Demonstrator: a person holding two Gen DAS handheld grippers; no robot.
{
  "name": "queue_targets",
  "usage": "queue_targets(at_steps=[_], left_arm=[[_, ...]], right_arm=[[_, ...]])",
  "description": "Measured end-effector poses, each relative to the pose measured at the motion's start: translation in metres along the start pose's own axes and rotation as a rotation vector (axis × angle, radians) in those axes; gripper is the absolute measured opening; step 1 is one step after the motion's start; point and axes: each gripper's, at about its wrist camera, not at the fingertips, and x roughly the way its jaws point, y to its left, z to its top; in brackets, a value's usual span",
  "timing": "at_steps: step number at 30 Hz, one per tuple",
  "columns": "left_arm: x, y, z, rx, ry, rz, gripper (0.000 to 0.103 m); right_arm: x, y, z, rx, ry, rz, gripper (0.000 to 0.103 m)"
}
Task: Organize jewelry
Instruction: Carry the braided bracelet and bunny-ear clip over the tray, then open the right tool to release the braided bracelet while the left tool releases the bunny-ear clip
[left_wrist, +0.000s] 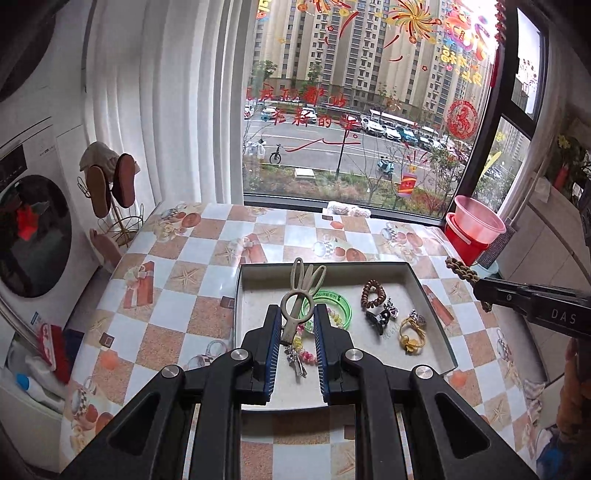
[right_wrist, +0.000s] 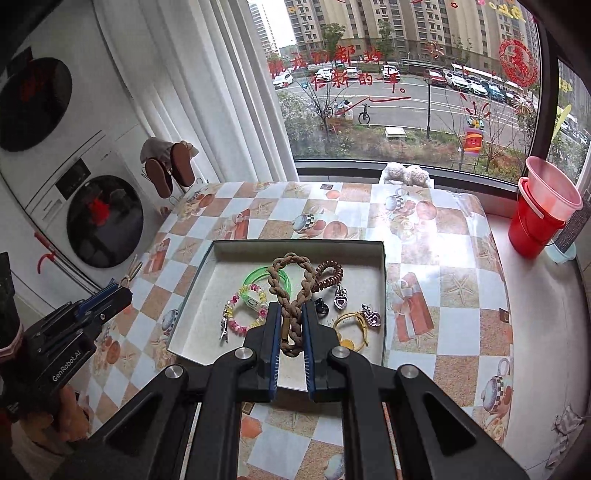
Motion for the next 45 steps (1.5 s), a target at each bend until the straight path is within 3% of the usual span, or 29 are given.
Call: queue_targets(at_steps=[11,21,28,42,45], left_arm=[[0.077,-0.015,-0.038,0.048,0.153,0.028,0.031],[0.117,-0.036,-0.061,0.107,0.246,-0.006,0.031],[0.132,-0.038,-0.063,0.123,0.233,0.089,0.031],[0.133,-0.041,-0.067,0.134,0.222,0.092,0.031],[0.131,-0.041,-0.067,0.134,0.211,0.089,0.031]], right_arm=[[0.068,-0.008,-0.031,-0.013,0.123,-0.006,0.012],[0.119,-0.011,-0.054,-0.007,0.223,0.005,0.012],[0.137,-0.021,-0.054,-0.011,0.208,-0.069,0.012],[0.146,-0.019,-0.061,-0.015,0.205,-0.093,0.013],[0.145,-0.019,-0.06,-0.006,0.205,-0.08,0.017]])
